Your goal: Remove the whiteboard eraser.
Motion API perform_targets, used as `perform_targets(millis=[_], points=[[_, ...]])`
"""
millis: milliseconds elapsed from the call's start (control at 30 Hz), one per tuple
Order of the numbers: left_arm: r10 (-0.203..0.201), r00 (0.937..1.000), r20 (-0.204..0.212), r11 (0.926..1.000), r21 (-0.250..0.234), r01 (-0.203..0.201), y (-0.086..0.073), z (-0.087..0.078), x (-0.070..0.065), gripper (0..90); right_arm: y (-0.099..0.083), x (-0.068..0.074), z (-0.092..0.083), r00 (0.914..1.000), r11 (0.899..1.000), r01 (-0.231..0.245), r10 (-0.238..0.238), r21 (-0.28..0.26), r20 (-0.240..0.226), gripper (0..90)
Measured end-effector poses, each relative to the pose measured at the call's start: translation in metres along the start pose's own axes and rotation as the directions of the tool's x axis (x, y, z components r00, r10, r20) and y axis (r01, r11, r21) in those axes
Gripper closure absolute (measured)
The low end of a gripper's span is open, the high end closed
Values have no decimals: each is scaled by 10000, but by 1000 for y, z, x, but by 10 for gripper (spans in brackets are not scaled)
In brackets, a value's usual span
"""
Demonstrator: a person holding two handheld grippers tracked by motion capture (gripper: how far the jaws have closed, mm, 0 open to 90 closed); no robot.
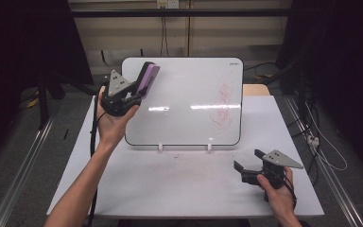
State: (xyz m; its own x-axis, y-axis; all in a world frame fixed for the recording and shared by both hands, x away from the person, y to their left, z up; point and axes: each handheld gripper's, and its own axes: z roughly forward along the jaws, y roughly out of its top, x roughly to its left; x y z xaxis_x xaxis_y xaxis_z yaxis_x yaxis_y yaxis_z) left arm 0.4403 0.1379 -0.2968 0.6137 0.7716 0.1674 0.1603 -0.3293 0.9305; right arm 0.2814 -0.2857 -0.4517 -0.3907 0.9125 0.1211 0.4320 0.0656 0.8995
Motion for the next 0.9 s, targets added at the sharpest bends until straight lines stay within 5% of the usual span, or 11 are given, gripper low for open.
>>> perform_targets(millis=[500, 667, 900], points=[[-24, 9954, 962, 10000, -94, 33, -28, -6, -32, 641, -1, 6, 1, 9990, 9967, -450, 447, -673, -57, 61], [-319, 9910, 1301, 9992, -200, 348, -38, -6, -44, 640, 1, 8, 0, 9987, 9958, -396, 420, -824, 273, 71], [-245, 9891, 1452, 9995, -169, 273, -48, -8, -60, 641, 6, 18, -1, 9996, 9950, 9, 21, -999, 299, 61]])
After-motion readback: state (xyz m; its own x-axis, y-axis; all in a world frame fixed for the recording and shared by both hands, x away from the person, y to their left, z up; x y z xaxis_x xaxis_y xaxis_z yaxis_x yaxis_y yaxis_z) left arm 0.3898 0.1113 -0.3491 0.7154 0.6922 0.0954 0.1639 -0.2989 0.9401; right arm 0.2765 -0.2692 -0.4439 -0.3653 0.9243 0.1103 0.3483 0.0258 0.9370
